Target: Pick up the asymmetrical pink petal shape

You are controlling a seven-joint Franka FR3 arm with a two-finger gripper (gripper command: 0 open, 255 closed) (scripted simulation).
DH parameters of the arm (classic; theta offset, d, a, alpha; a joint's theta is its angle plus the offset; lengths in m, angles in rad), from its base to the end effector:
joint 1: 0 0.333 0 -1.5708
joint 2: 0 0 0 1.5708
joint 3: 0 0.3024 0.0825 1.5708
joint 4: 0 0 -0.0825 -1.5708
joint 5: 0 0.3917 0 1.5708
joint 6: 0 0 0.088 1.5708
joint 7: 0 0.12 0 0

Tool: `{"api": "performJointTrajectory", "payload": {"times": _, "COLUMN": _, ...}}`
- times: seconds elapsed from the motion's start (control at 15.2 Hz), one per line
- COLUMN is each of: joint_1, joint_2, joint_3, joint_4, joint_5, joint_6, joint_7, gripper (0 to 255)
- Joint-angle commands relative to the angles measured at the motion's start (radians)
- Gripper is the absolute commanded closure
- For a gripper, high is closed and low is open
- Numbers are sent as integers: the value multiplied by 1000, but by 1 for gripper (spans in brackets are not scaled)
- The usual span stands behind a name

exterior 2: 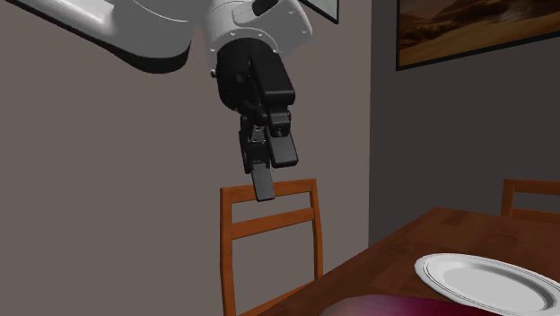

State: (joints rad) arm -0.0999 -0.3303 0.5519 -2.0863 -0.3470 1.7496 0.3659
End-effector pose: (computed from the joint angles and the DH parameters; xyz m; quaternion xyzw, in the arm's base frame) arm 0.4358 0.1955 0.5216 0.9652 0.0626 0.0709 0.2440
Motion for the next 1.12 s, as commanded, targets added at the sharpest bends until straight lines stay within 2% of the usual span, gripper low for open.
{"api": "performJointTrajectory", "payload": {"times": 0.0, "joint_1": -22, "joint_2": 117, "joint_3": 84, "joint_4": 57, "joint_5": -115, "joint_6": -35, "joint_7": 96, "gripper": 0}}
{"api": "performJointTrajectory", "payload": {"times": 0.13, "joint_1": -26, "joint_2": 252, "joint_3": 155, "joint_4": 124, "joint_5": -240, "joint_6": -102, "joint_7": 192, "gripper": 0}}
{"api": "performJointTrajectory", "payload": {"times": 0.26, "joint_1": -2, "joint_2": 400, "joint_3": 201, "joint_4": 199, "joint_5": -373, "joint_6": -191, "joint_7": 281, "gripper": 0}}
{"api": "performJointTrajectory", "payload": {"times": 0.46, "joint_1": 87, "joint_2": 620, "joint_3": 204, "joint_4": 318, "joint_5": -556, "joint_6": -338, "joint_7": 376, "gripper": 0}}
{"api": "performJointTrajectory", "payload": {"times": 0.66, "joint_1": 202, "joint_2": 811, "joint_3": 149, "joint_4": 441, "joint_5": -703, "joint_6": -465, "joint_7": 415, "gripper": 0}}
{"api": "performJointTrajectory", "payload": {"times": 1.06, "joint_1": 209, "joint_2": 842, "joint_3": 135, "joint_4": 420, "joint_5": -711, "joint_6": -437, "joint_7": 454, "gripper": 0}}
